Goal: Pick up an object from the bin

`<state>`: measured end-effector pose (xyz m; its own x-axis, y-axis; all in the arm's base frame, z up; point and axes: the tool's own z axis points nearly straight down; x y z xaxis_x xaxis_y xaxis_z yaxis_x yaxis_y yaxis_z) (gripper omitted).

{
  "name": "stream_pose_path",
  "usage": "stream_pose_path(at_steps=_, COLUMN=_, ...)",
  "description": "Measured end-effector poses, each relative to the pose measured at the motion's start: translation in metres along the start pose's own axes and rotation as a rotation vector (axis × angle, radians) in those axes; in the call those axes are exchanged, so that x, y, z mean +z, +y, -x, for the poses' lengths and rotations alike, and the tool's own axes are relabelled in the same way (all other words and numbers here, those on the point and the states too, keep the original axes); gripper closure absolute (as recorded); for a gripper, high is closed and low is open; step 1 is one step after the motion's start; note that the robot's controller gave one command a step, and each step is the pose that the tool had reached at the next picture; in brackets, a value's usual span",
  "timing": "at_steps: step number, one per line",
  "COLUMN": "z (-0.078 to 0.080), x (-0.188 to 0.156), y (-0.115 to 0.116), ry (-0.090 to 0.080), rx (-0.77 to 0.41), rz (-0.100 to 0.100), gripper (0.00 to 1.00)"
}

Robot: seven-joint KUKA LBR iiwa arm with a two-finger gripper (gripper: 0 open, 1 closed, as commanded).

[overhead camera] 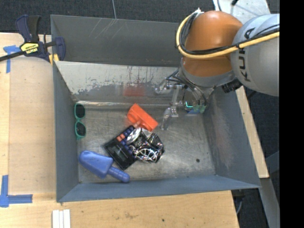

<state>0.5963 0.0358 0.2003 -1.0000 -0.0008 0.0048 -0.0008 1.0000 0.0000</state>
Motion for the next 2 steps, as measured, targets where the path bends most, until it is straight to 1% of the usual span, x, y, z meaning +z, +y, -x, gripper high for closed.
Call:
stream_pose_path(at_steps=1, z=0.002, x=-0.005, y=0.0, ry=-0.009, rx=0.001, rz=0.001, gripper=0.0)
stream_pose_path(at_steps=2, z=-0.008, x=0.012, y=0.008, ry=-0.016, rx=-0.07, rz=-0.002, gripper=0.0)
